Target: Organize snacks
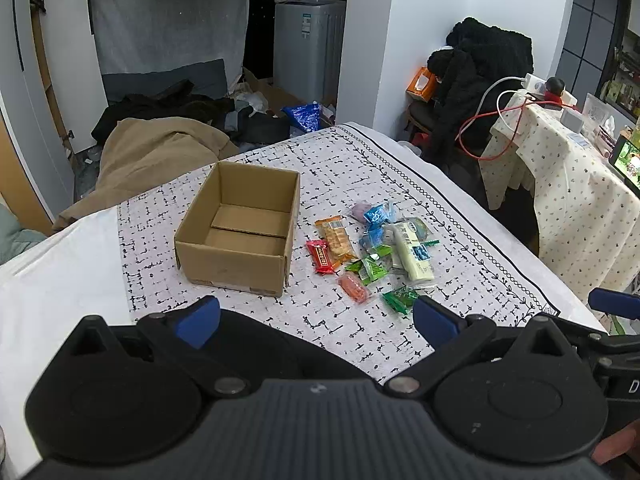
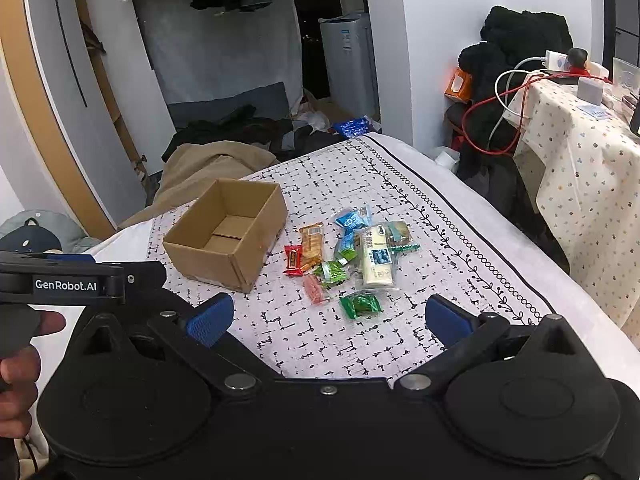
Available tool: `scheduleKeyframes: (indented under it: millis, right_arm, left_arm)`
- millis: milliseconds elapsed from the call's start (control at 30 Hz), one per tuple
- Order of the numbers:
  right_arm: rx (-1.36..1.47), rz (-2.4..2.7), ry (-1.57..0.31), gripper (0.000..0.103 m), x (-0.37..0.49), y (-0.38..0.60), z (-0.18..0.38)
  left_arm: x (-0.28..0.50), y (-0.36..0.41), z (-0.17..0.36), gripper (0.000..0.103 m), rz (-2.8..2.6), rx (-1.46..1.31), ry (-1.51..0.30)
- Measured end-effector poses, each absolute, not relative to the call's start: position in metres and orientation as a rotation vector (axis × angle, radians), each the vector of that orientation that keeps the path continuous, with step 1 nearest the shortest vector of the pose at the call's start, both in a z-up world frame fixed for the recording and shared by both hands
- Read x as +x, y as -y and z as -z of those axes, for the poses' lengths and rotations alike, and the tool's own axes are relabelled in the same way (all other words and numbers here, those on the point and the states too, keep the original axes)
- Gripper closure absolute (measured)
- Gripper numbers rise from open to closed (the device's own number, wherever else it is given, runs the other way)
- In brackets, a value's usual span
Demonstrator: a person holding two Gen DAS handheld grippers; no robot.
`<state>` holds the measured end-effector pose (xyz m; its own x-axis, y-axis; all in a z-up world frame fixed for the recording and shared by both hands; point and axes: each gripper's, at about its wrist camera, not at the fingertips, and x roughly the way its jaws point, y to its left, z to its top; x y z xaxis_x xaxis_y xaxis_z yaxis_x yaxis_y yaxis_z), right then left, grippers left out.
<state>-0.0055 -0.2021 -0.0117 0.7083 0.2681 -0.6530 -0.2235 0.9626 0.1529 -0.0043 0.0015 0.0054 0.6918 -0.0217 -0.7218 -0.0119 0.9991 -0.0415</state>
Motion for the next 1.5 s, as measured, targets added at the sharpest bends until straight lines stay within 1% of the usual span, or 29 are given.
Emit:
scheduleKeyframes:
  millis: [367,600,800,1000,1233,1500]
  right_arm:
    - [0.043,-0.276,-0.729,0.000,-0.004,0.197,0.010]
    - [0.061,-0.257,-0.732,0.000,0.005,0.205,0.020]
    - [0.067,-0.273,-0.741,0.000,0.017,0.209,0.033]
    - [0.108,-0.264,-0.758,0.005,0.040,0.218,0.048]
    - [0.166,-0.290,-0.779,0.007,0.066,0.227,0.063]
    - [0.178,-0.304,-0.799,0.007,0.091,0.232,0.081]
  left_arm:
    - [-0.004,-0.004,-0.004,0.001,0.008,-0.055,-0.804]
    - [0.005,-0.003,0.005,0.001,0.012,-0.073,-0.804]
    - [0.020,0.006,0.019,0.001,0.031,-0.075,-0.814]
    - [0.038,0.013,0.035,0.002,0.039,-0.086,-0.835]
    - [0.061,0.015,0.053,0.003,0.023,-0.114,-0.861]
    - [0.085,0.022,0.072,0.006,0.012,-0.137,-0.884]
